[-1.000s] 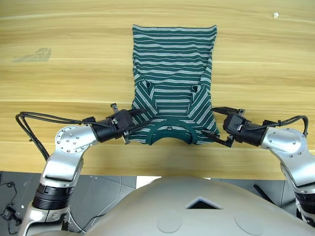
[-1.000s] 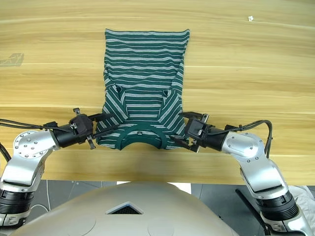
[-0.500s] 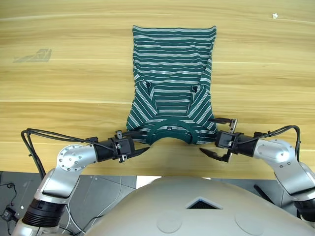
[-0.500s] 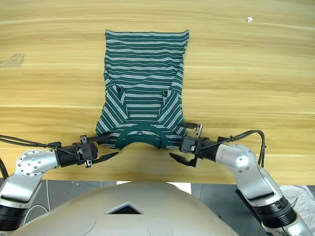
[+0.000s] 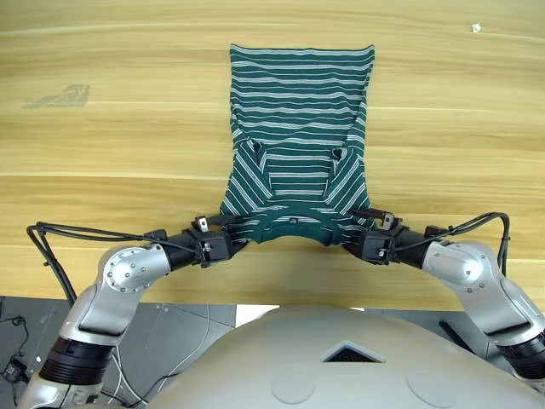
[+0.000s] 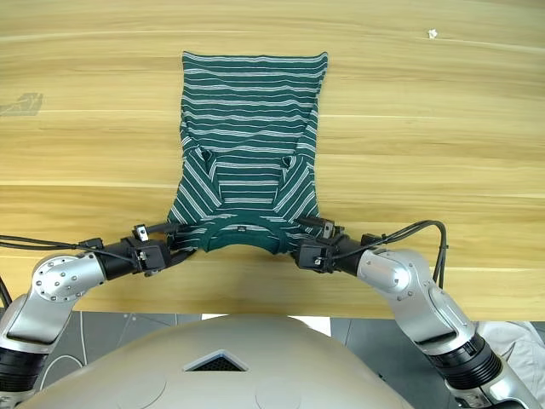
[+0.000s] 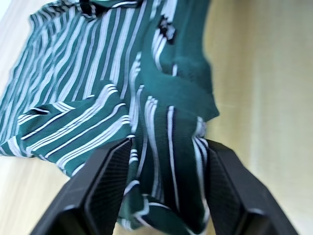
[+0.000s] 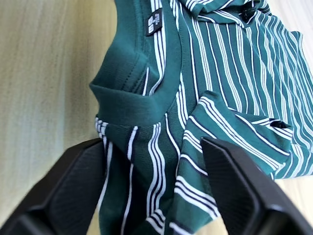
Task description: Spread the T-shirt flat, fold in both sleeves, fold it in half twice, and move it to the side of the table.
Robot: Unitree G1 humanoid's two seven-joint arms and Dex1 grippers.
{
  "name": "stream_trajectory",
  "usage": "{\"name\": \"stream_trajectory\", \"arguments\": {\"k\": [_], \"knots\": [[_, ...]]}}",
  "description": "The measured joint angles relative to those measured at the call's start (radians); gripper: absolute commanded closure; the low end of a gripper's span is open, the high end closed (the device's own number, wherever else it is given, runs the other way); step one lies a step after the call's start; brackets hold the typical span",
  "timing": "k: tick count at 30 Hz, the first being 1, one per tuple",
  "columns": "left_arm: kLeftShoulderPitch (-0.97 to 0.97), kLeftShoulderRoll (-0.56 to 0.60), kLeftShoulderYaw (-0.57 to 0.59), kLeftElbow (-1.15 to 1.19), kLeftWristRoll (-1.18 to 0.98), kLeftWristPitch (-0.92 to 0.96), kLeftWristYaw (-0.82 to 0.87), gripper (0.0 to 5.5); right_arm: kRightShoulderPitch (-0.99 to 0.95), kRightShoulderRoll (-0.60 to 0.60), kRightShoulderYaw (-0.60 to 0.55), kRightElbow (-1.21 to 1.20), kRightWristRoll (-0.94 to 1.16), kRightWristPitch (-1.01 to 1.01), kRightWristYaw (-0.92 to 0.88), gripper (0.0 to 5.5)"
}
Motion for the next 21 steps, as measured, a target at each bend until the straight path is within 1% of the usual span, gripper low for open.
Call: {"name": "stream_trajectory", "arguments": {"k": [3,7,9,11,12,14,16,18,20,21], "knots": [[-0.053,-0.019,-0.033,0.015,0.025,0.027,0.009,3.02,0.010,0.000,0.004,-0.002,-0.003,0.000,0.002,3.38],[-0.099,-0.029,-0.070,0.030,0.032,0.067,0.015,3.02,0.020,0.000,0.005,-0.005,-0.019,0.001,0.004,4.01],[-0.105,-0.028,-0.084,0.033,0.031,0.074,0.008,3.30,0.027,0.000,0.002,-0.005,-0.020,0.004,0.006,4.39],[-0.105,-0.021,-0.094,0.032,0.026,0.078,0.005,3.75,0.032,0.000,-0.001,-0.004,-0.019,0.008,0.006,4.85],[-0.105,-0.018,-0.097,0.031,0.023,0.081,0.004,3.84,0.031,0.000,-0.004,-0.002,-0.019,0.012,0.006,4.96],[-0.104,-0.017,-0.103,0.031,0.021,0.086,0.000,4.22,0.032,0.000,-0.007,0.002,-0.020,0.018,0.006,5.39],[-0.104,-0.014,-0.109,0.031,0.020,0.086,-0.002,4.45,0.032,0.000,-0.010,0.003,-0.020,0.023,0.006,5.50],[-0.103,-0.012,-0.112,0.031,0.017,0.087,-0.009,4.84,0.032,0.000,-0.015,-0.003,-0.020,0.029,0.006,5.50],[-0.102,-0.008,-0.114,0.033,0.003,0.092,-0.020,5.36,0.038,0.000,-0.022,-0.014,-0.018,0.038,0.012,5.50],[-0.100,-0.005,-0.116,0.033,-0.003,0.093,-0.023,5.45,0.045,-0.001,-0.028,-0.024,-0.011,0.046,0.022,5.50]]}}
